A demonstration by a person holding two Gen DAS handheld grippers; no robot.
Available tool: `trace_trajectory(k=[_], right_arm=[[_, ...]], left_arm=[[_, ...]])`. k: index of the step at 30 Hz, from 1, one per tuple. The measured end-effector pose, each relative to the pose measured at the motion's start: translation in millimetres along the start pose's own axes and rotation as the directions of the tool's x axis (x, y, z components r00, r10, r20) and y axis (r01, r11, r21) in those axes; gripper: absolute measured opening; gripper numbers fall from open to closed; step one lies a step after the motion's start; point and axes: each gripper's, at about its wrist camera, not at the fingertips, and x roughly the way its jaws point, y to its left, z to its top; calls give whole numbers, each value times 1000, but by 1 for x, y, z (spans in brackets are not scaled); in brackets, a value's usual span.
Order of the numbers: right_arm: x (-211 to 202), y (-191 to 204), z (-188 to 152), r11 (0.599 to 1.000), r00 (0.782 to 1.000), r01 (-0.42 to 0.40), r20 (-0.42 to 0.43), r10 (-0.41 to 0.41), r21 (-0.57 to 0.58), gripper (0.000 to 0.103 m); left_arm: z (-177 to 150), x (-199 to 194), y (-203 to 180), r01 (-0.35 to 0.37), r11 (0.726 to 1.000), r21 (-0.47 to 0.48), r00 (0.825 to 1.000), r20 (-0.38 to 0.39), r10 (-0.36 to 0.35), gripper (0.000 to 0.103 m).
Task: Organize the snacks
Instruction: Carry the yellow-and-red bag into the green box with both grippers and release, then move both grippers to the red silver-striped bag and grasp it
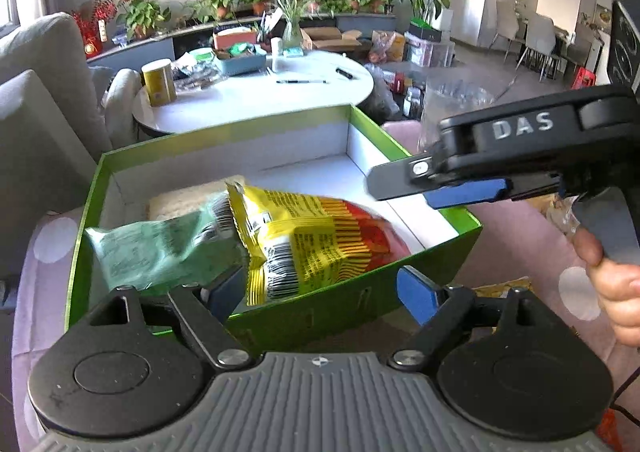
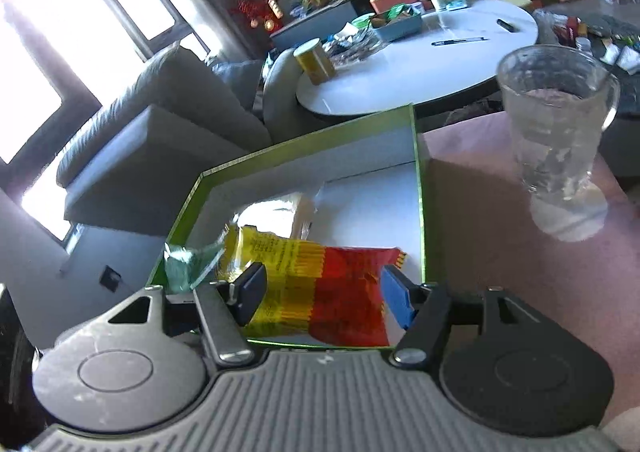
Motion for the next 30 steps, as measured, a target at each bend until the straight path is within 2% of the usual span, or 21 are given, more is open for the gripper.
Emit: trace_trajectory(k=[6, 12, 17, 23, 30], right_arm=[[-23, -4, -1, 1000, 1000, -10, 26, 9, 24, 49], [-37, 3, -10, 999, 999, -33, 8, 33, 21, 53], [-46, 9, -17, 999, 999, -39, 1, 39, -3, 55], [-59, 15, -28, 999, 999, -45, 4, 45, -26, 58], [-67, 23, -40, 996, 998, -63, -17, 62, -59, 58]], left_arm=[[-5, -22, 2, -4, 999, -33, 999, 42, 5, 83], [-14, -42, 0, 0, 1000, -29, 998, 58, 2, 84], [-21, -60, 2, -30, 999, -22, 997, 77, 32, 84], [-34, -86, 22, -68, 994, -87, 992, 103, 76, 87], [-55, -111, 39, -97, 986, -138, 989, 98, 111, 87]])
